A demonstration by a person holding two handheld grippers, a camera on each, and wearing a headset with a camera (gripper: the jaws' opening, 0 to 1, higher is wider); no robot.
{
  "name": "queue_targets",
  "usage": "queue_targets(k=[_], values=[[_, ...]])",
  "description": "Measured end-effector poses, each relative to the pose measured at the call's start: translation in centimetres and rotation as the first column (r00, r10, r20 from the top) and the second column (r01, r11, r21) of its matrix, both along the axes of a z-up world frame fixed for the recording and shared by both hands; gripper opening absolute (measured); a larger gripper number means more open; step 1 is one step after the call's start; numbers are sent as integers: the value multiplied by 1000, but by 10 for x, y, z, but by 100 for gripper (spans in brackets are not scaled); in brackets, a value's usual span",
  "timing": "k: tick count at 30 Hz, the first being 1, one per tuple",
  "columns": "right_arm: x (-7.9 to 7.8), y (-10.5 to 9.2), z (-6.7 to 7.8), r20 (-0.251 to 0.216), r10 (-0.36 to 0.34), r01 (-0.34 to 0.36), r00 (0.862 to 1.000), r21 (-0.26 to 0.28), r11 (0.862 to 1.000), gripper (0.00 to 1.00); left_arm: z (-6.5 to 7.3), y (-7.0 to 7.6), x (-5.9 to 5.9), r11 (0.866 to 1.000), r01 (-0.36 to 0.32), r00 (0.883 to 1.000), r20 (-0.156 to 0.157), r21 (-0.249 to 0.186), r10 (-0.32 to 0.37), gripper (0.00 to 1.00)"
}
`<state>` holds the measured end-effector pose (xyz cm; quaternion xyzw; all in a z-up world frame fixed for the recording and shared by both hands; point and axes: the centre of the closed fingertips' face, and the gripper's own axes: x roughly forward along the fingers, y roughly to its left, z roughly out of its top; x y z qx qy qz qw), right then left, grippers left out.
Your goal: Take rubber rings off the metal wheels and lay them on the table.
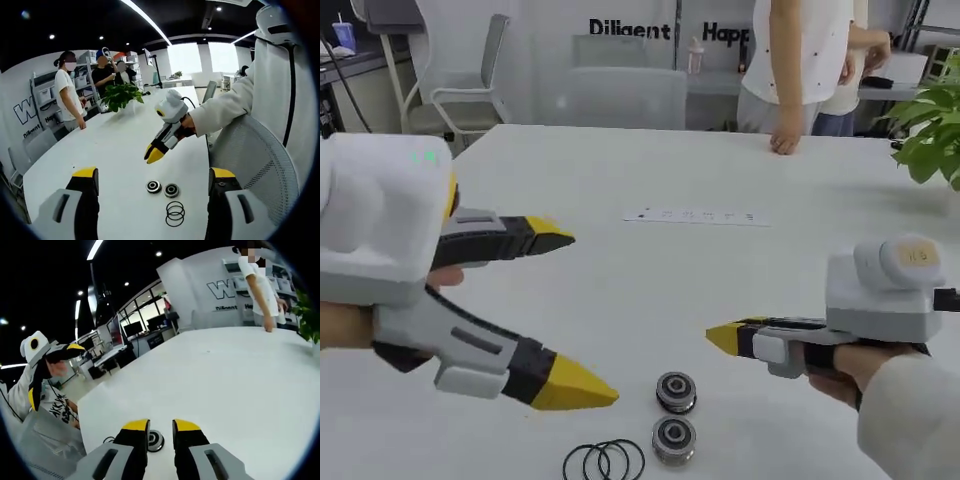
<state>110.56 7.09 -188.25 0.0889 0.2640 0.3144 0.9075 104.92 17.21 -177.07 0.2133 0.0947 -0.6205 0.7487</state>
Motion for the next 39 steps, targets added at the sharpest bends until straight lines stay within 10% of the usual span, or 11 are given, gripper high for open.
queue_targets(k=[6,17,25,39], values=[[0,-7,-7,-18,-19,18,1000,-11,1000,16,9,-31,16,999,25,999,40,-21,-24,82],[-2,-8,-13,-12,-2,2,1000,-40,999,14,-21,-78,30,998,62,998,-9,-30,-62,73],[-5,-6,-25,-32,27,-29,999,-79,996,14,-63,-82,45,999,-5,999,-54,-49,2,64],[-10,-1,-35,-62,68,-74,996,-100,992,14,-126,-70,56,997,-66,987,-146,42,72,47]])
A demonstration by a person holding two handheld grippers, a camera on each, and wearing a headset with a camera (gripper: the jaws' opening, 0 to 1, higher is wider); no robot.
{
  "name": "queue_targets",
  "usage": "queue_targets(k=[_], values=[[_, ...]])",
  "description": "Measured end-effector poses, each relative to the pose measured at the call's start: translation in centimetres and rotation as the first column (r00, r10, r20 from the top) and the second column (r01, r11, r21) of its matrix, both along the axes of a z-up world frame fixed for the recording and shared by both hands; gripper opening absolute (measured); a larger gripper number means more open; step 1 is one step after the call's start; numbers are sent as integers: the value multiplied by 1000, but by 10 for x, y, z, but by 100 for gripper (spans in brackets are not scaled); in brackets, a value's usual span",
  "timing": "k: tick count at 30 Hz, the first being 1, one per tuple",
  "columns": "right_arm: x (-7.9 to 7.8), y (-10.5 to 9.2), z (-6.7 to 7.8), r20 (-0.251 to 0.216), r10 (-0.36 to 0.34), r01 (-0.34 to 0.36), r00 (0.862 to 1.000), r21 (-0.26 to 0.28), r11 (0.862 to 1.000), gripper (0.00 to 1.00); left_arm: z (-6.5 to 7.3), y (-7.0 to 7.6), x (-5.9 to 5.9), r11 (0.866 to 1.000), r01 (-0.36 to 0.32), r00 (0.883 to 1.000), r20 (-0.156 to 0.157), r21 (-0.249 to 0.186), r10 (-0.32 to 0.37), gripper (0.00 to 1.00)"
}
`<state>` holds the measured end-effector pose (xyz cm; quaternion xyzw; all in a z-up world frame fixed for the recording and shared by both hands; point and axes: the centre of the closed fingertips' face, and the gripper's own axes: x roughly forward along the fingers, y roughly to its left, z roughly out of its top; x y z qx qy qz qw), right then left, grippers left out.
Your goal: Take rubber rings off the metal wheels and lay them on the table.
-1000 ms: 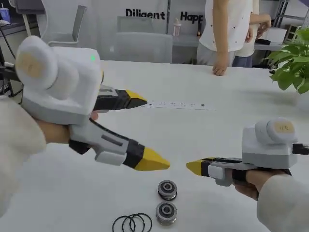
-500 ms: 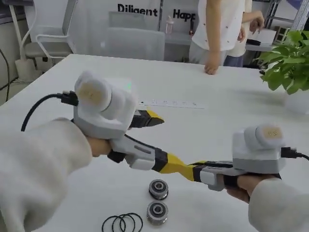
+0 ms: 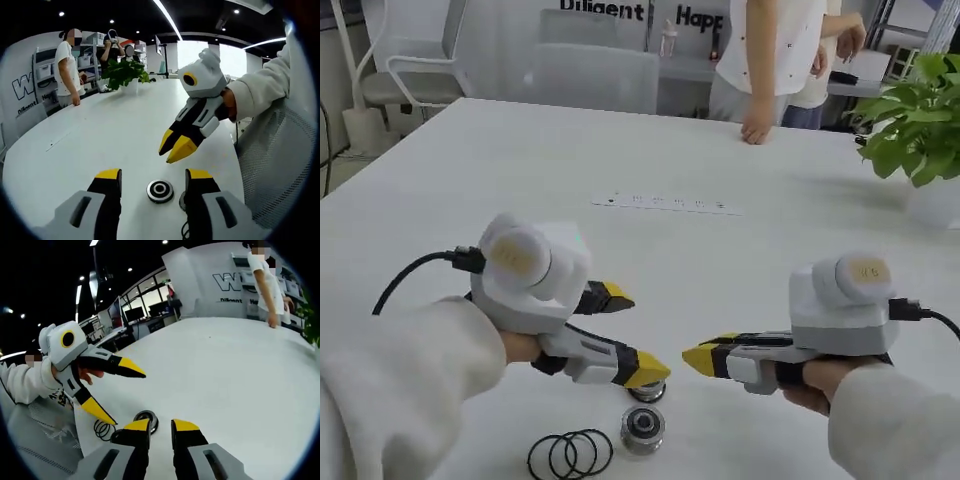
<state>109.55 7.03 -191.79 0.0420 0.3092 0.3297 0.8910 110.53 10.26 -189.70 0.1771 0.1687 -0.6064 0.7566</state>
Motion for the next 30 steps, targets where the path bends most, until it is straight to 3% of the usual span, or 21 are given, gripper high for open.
queue_targets(k=[4,10,17,22,30], values=[[-2,2,-3,-4,16,-16,1000,-17,1000,14,-5,-2,-6,1000,23,1000,-5,8,-23,42],[-4,5,-7,-9,35,-35,999,-31,999,14,-15,-1,-5,1000,13,1000,-7,24,-13,38],[-8,8,-11,-10,70,-70,998,-58,996,15,-21,2,-3,1000,-17,999,-37,10,17,30],[-9,9,-14,-15,81,-82,997,-67,994,15,-33,5,-10,999,-1,999,-55,46,4,29],[-11,11,-17,-19,94,-95,995,-75,993,15,-39,7,-18,997,17,998,-65,69,-13,26]])
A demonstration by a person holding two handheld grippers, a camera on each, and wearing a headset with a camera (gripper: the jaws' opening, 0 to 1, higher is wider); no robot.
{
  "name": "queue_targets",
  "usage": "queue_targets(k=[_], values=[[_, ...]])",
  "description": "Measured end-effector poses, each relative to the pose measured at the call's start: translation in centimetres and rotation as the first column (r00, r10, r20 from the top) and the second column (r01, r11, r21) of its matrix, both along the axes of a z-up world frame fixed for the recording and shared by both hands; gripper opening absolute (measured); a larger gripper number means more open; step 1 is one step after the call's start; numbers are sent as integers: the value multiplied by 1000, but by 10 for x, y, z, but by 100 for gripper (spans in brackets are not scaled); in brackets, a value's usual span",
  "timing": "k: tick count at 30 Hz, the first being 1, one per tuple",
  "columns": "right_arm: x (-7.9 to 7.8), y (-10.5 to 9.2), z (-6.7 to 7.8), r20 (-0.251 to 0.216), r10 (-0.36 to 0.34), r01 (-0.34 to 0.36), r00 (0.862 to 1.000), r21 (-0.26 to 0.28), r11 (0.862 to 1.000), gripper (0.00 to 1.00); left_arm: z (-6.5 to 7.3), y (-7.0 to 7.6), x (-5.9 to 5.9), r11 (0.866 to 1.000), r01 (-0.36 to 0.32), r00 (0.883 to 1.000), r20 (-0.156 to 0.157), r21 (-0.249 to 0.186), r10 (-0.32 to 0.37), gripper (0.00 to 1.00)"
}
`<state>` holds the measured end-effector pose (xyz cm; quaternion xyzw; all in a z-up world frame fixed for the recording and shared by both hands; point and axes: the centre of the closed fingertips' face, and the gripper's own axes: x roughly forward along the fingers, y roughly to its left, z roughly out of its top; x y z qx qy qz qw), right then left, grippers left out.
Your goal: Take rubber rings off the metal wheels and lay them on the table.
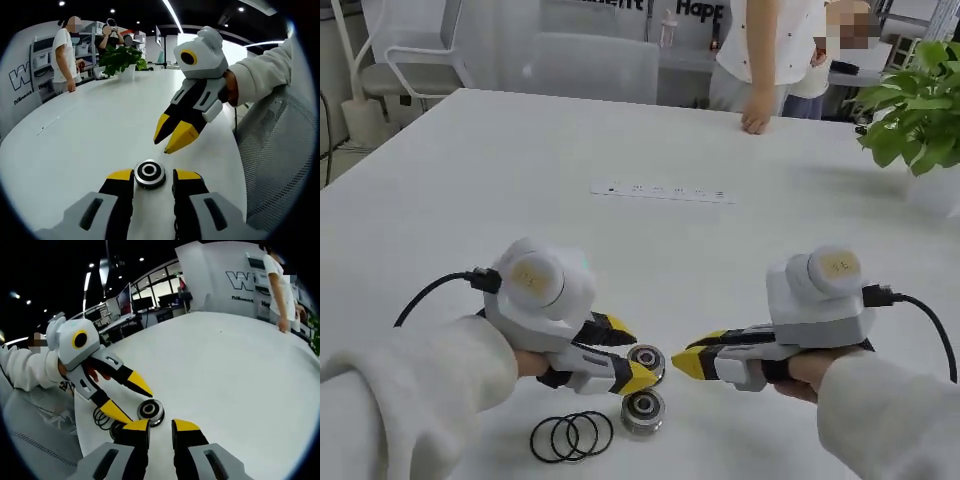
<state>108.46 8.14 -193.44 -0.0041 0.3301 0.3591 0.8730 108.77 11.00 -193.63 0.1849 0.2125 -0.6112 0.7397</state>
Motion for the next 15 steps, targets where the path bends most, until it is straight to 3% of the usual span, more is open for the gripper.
queue_targets(k=[3,15], values=[[-2,1,-2,-4,7,-7,1000,-9,1000,15,-5,2,-3,1000,7,1000,-3,15,-7,25],[-5,5,-6,-12,36,-36,999,-21,999,15,-3,3,-1,1000,6,1000,5,2,-6,23]])
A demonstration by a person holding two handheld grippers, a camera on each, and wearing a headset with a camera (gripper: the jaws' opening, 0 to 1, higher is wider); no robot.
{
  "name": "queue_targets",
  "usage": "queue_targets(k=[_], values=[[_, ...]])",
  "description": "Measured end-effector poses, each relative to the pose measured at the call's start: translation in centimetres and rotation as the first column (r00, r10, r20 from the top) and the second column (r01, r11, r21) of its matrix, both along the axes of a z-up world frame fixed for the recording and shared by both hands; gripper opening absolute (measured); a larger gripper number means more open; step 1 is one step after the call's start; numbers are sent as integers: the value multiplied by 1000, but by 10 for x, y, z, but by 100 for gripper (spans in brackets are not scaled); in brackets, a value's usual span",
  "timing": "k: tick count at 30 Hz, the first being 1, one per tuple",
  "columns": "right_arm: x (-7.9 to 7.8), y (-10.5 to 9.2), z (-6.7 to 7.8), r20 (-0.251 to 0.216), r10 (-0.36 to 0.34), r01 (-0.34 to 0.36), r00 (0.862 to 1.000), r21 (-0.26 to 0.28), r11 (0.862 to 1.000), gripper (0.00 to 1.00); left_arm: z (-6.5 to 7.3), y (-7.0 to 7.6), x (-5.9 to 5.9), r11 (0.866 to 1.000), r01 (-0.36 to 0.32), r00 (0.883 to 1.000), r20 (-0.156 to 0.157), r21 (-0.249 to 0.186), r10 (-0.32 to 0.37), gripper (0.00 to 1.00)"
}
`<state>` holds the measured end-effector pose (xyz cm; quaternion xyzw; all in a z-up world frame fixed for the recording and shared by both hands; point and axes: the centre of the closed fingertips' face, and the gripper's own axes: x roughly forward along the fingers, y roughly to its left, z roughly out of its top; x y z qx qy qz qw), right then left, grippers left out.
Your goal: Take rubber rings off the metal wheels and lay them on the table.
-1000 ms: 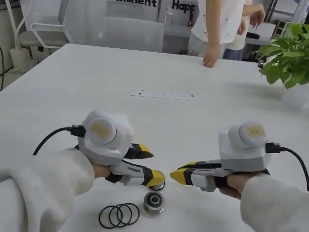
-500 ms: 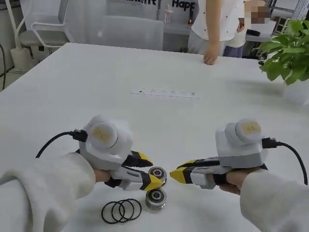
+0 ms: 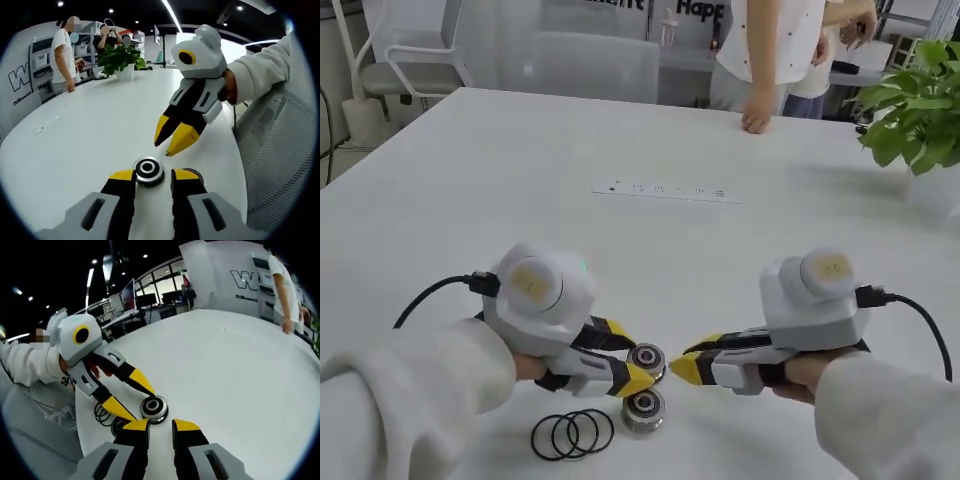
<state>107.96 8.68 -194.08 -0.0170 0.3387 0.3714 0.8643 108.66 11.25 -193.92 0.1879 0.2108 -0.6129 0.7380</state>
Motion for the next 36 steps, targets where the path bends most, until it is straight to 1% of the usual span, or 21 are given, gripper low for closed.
queue_targets(k=[3,5,8,10,11,13,14,15,16,18,21,22,23,24,25,26,27,29,30,33,36], values=[[-3,4,-4,-6,23,-23,1000,-14,1000,16,0,-1,2,1000,-3,1000,16,4,3,21],[-4,6,-8,2,41,-41,999,-41,998,17,0,-1,3,1000,-5,1000,27,3,5,19],[-3,8,-11,13,49,-48,999,-58,997,19,1,-3,4,1000,-13,1000,28,-11,13,16],[-2,8,-14,29,53,-51,998,-82,995,19,1,-5,4,1000,-17,999,27,-14,18,16],[-1,9,-14,31,53,-50,998,-83,995,19,0,-6,4,1000,-17,1000,25,-11,18,16],[0,10,-17,29,47,-44,998,-79,996,19,0,-6,5,1000,-20,999,40,-18,21,15],[0,11,-18,26,45,-43,999,-79,996,20,-1,-6,5,1000,-24,999,42,-17,25,14],[0,12,-19,26,45,-43,999,-83,996,20,-1,-7,5,999,-26,999,32,-21,27,13],[0,12,-20,29,48,-46,998,-89,995,20,-1,-7,5,999,-27,999,32,-22,27,13],[0,13,-19,35,49,-46,998,-82,996,20,-1,-7,4,999,-27,999,33,-26,28,13],[1,16,-19,35,46,-43,998,-64,997,20,-1,-7,5,999,-35,999,22,-35,36,13],[1,16,-19,37,48,-45,998,-64,997,20,-1,-7,5,998,-44,999,9,-41,45,13],[1,16,-19,42,52,-49,998,-68,996,19,0,-7,5,997,-62,998,-13,-49,62,12],[1,16,-19,42,55,-52,998,-70,996,19,0,-6,7,996,-73,997,-11,-48,73,8],[1,16,-19,46,60,-56,997,-72,996,18,0,-7,4,996,-62,997,-41,-61,60,8],[1,16,-20,44,64,-61,997,-75,995,17,0,-6,6,995,-82,996,-43,-60,80,7],[1,16,-20,47,66,-62,997,-78,995,16,-1,-6,6,995,-76,997,-36,-61,74,7],[1,16,-20,50,71,-67,996,-81,994,16,-1,-7,5,997,-53,999,1,-48,53,7],[1,16,-20,55,79,-74,995,-86,994,16,-1,-7,4,998,-48,999,11,-42,48,7],[0,16,-20,73,113,-105,991,-111,988,15,-1,-7,5,998,-54,999,6,-42,54,7],[0,15,-19,88,138,-126,986,-135,983,8,-1,-5,6,998,-56,998,7,-40,56,7]])
